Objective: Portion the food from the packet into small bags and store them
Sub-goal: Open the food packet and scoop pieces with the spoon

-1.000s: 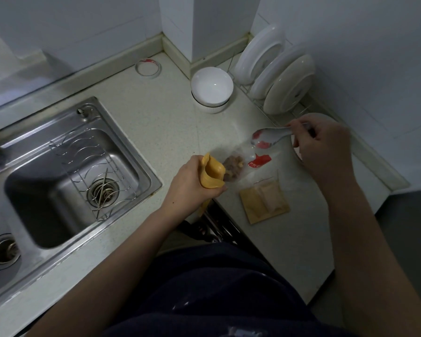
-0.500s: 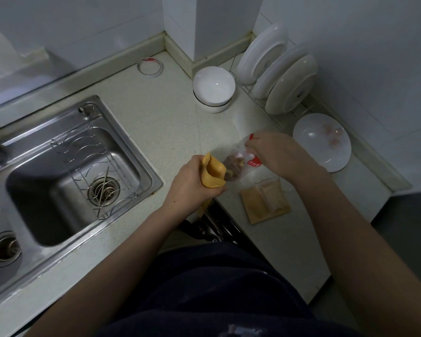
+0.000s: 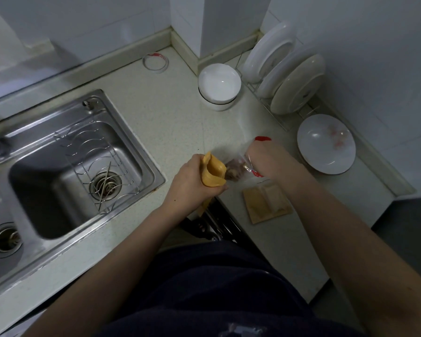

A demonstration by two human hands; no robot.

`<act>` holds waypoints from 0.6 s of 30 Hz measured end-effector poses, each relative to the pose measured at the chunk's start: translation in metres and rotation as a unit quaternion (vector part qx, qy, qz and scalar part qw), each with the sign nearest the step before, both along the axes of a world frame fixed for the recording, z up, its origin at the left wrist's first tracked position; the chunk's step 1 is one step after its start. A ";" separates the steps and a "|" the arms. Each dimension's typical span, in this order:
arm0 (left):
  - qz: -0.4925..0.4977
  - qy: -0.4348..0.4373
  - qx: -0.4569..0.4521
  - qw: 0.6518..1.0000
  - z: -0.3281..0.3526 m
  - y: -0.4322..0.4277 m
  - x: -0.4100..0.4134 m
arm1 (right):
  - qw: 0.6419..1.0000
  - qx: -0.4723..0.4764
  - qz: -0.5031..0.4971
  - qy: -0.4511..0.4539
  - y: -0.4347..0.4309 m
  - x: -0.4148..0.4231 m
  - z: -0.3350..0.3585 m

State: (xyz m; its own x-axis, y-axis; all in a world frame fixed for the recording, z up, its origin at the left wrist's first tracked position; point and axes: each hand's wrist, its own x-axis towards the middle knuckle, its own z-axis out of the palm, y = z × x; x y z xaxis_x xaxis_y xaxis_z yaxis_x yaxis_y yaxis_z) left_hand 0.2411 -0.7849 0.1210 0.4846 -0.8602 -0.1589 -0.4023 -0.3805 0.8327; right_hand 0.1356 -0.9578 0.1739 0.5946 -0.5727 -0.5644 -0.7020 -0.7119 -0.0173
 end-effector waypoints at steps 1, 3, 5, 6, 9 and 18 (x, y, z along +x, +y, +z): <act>-0.001 0.001 0.000 1.000 0.000 0.000 0.000 | 1.000 -0.004 0.001 -0.005 0.001 -0.003 -0.001; -0.004 0.003 0.000 1.000 0.000 0.000 -0.001 | 1.000 -0.011 -0.010 -0.015 0.003 -0.008 -0.006; -0.005 0.005 -0.001 1.000 0.001 0.000 -0.001 | 0.999 0.000 -0.030 -0.029 0.000 -0.010 -0.011; -0.003 0.005 -0.002 1.000 0.001 0.000 -0.001 | 0.999 0.003 -0.037 -0.031 -0.003 -0.010 -0.012; 0.000 0.004 -0.004 1.000 0.001 0.000 0.000 | 0.989 0.029 -0.132 -0.065 -0.008 -0.008 -0.009; 0.000 0.004 0.002 1.000 -0.001 -0.001 0.000 | 0.939 0.090 -0.286 -0.165 -0.028 -0.020 -0.006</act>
State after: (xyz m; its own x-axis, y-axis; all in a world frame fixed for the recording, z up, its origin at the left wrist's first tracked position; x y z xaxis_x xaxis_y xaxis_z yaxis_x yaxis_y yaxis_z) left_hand 0.2413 -0.7862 0.1202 0.4835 -0.8593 -0.1668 -0.3952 -0.3843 0.8343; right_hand 0.1158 -0.9858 0.1682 0.3783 -0.7649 -0.5214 -0.9040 -0.1841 -0.3859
